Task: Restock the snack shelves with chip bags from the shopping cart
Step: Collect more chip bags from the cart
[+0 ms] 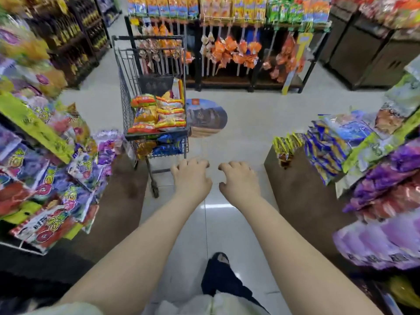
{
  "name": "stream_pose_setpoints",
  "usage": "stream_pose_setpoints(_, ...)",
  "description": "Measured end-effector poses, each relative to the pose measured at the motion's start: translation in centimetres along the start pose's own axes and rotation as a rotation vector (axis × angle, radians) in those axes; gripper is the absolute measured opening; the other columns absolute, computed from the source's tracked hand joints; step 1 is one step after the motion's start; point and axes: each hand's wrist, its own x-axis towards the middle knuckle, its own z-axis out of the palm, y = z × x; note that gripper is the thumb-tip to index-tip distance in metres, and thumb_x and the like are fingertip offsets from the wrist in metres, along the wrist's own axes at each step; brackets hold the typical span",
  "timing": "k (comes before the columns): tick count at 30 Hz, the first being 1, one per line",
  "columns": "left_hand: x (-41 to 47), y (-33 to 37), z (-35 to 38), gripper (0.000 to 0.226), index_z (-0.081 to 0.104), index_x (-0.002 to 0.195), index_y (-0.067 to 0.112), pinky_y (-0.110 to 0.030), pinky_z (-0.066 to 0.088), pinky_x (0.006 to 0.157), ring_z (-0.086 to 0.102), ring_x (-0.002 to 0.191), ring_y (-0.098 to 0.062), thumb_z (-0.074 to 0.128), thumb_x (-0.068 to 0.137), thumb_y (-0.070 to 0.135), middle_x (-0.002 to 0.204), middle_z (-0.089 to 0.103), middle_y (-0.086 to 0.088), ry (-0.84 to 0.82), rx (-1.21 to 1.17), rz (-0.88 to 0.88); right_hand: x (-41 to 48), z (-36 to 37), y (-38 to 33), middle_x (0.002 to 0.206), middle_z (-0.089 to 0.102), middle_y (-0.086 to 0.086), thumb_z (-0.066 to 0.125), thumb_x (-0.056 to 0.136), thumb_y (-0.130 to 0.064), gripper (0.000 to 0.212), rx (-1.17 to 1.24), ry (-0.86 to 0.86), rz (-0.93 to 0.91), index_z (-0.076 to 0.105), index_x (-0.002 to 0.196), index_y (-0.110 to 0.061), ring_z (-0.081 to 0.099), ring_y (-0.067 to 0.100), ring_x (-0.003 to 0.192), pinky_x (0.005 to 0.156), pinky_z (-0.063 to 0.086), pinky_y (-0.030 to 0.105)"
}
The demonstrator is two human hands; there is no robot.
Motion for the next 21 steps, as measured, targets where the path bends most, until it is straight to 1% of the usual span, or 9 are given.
stream_pose_setpoints(3, 5.6, 0.3, 0.2, 0.04, 0.052, 0.127, 0.034, -0.043, 0.028, 0.1, 0.04, 0.126, -0.025, 0.057, 0.088, 0.041, 0.13, 0.053, 0.004, -0.007, -0.01, -0.05, 5.6, 0.7, 1.5, 0.13, 0.051, -0.001, 0.056, 0.09, -0.026, 0.043, 0.086, -0.027, -0.026, 0.049, 0.132, -0.024, 0.04, 0.025, 0.122, 0.094, 0.034, 0.037)
stream_pose_setpoints(6, 11.1, 0.4, -0.3, 0.04, 0.053, 0.127, 0.033, -0.042, 0.03, 0.096, 0.041, 0.123, -0.026, 0.058, 0.088, 0.039, 0.126, 0.055, 0.002, 0.006, -0.003, -0.119, 11.4, 1.3, 3.0, 0.129, 0.051, 0.0, 0.055, 0.089, -0.022, 0.043, 0.074, -0.067, -0.092, 0.049, 0.132, -0.023, 0.039, 0.026, 0.122, 0.096, 0.032, 0.037)
stream_pose_setpoints(8, 14.5, 0.1, -0.2, 0.039, 0.053, 0.127, 0.032, -0.041, 0.03, 0.093, 0.04, 0.122, -0.027, 0.057, 0.089, 0.038, 0.125, 0.054, 0.001, 0.009, -0.007, -0.165, 15.3, 1.8, 3.9, 0.126, 0.052, 0.001, 0.056, 0.088, -0.021, 0.043, 0.054, -0.077, -0.126, 0.05, 0.13, -0.023, 0.041, 0.027, 0.12, 0.097, 0.034, 0.037)
stream_pose_setpoints(11, 18.6, -0.9, 1.0, 0.039, 0.053, 0.127, 0.034, -0.041, 0.03, 0.092, 0.041, 0.122, -0.026, 0.058, 0.089, 0.042, 0.126, 0.055, 0.003, -0.018, -0.005, -0.215, 20.5, 2.8, 4.3, 0.126, 0.051, 0.001, 0.057, 0.087, -0.023, 0.042, 0.074, -0.12, -0.146, 0.051, 0.128, -0.023, 0.041, 0.026, 0.12, 0.098, 0.034, 0.037)
stream_pose_setpoints(15, 23.6, -3.7, 2.9, 0.04, 0.052, 0.129, 0.038, -0.041, 0.03, 0.094, 0.041, 0.123, -0.024, 0.057, 0.09, 0.043, 0.127, 0.055, 0.004, -0.087, -0.03, -0.297, 26.9, 4.6, 4.0, 0.13, 0.05, -0.003, 0.057, 0.089, -0.027, 0.042, 0.095, -0.189, -0.2, 0.05, 0.13, -0.025, 0.038, 0.024, 0.125, 0.097, 0.033, 0.036)
stream_pose_setpoints(18, 28.9, -7.1, 3.6, 0.038, 0.053, 0.127, 0.034, -0.044, 0.03, 0.097, 0.04, 0.122, -0.026, 0.057, 0.09, 0.039, 0.125, 0.054, 0.002, -0.106, -0.056, -0.354, 32.9, 5.4, 3.3, 0.13, 0.052, -0.001, 0.059, 0.089, -0.026, 0.041, 0.15, -0.202, -0.255, 0.052, 0.13, -0.023, 0.04, 0.024, 0.123, 0.099, 0.036, 0.038)
stream_pose_setpoints(21, 35.4, -10.5, 3.6, 0.036, 0.053, 0.126, 0.032, -0.047, 0.032, 0.098, 0.042, 0.121, -0.028, 0.056, 0.091, 0.04, 0.124, 0.055, -0.001, -0.091, -0.036, -0.395, 39.9, 5.9, 1.8, 0.126, 0.055, 0.0, 0.061, 0.088, -0.024, 0.039, 0.172, -0.191, -0.314, 0.055, 0.127, -0.022, 0.044, 0.025, 0.12, 0.098, 0.038, 0.038)
